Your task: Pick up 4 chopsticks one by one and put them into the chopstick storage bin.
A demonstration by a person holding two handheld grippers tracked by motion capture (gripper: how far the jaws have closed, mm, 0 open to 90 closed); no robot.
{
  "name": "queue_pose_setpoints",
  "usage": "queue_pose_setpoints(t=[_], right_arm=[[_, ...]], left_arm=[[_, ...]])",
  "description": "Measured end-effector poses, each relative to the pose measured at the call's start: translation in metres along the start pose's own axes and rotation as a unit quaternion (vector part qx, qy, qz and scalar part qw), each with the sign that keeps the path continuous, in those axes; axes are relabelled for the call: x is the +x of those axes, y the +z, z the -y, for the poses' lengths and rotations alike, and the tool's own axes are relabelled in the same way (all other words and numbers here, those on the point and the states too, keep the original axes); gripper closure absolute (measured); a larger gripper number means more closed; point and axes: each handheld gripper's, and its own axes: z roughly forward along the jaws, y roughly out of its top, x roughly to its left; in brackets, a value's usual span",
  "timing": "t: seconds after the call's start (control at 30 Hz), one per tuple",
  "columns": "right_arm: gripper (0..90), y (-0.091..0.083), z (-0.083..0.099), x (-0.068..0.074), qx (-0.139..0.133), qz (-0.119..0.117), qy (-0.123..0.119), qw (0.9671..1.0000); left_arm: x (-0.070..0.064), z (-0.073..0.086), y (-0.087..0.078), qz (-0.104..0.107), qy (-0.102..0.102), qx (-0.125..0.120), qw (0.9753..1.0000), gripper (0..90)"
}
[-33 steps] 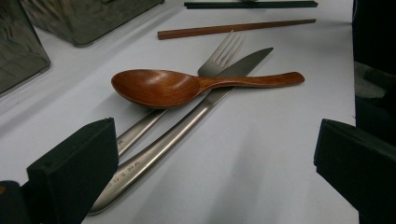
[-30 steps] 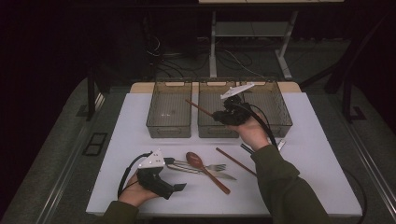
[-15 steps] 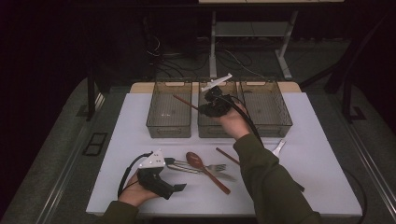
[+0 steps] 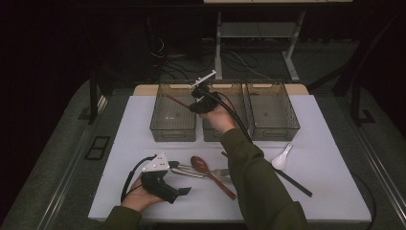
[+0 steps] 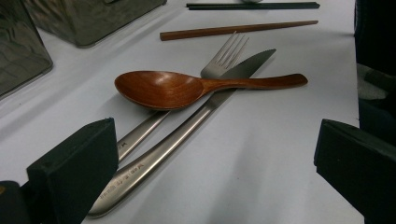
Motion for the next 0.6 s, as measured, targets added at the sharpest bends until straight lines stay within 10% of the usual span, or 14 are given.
queue_pose_setpoints(t=[0.6], right_arm=[[84.6, 0.061, -0.028, -0.004, 0.034, 0.015, 0.031, 0.9988]], left_arm=[[-0.001, -0.001, 0.0, 0.003, 0.002, -0.006, 1.0, 0.0]])
